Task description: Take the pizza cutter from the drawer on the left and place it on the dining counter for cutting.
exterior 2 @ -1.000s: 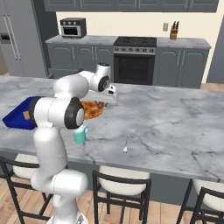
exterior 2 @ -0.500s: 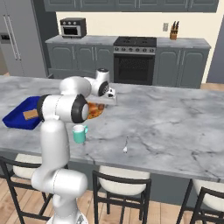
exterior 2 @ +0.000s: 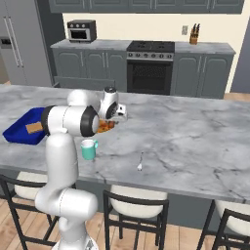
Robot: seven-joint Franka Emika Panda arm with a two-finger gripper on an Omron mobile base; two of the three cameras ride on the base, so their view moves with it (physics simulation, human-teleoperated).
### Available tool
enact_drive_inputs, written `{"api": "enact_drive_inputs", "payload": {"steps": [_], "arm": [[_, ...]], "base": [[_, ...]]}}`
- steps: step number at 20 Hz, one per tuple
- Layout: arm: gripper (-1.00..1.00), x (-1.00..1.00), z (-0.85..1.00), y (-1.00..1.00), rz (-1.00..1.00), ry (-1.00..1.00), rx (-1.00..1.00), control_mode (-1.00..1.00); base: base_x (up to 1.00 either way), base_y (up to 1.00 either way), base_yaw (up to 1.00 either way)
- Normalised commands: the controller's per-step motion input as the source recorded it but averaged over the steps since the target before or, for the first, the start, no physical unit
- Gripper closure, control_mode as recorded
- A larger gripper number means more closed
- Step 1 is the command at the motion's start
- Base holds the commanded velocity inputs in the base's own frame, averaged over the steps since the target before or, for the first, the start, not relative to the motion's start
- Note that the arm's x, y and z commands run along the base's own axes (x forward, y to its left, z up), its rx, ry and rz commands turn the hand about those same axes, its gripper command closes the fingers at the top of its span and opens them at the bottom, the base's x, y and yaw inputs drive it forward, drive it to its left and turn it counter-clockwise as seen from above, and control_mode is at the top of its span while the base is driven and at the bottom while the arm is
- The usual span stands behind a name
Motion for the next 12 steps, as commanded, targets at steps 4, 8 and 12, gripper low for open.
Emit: {"api": "enact_drive_inputs", "payload": {"steps": [4, 8, 12], "arm": [[1.0, 0.01, -0.1, -0.02, 0.0, -0.05, 0.0, -1.0], [1.0, 0.0, -0.01, -0.17, 0.0, -0.02, 0.0, -1.0], [1.0, 0.0, -0.05, -0.24, 0.0, 0.0, 0.0, -1.0]], "base": [[0.0, 0.0, 0.0], [0.0, 0.0, 0.0], [0.0, 0.0, 0.0]]}}
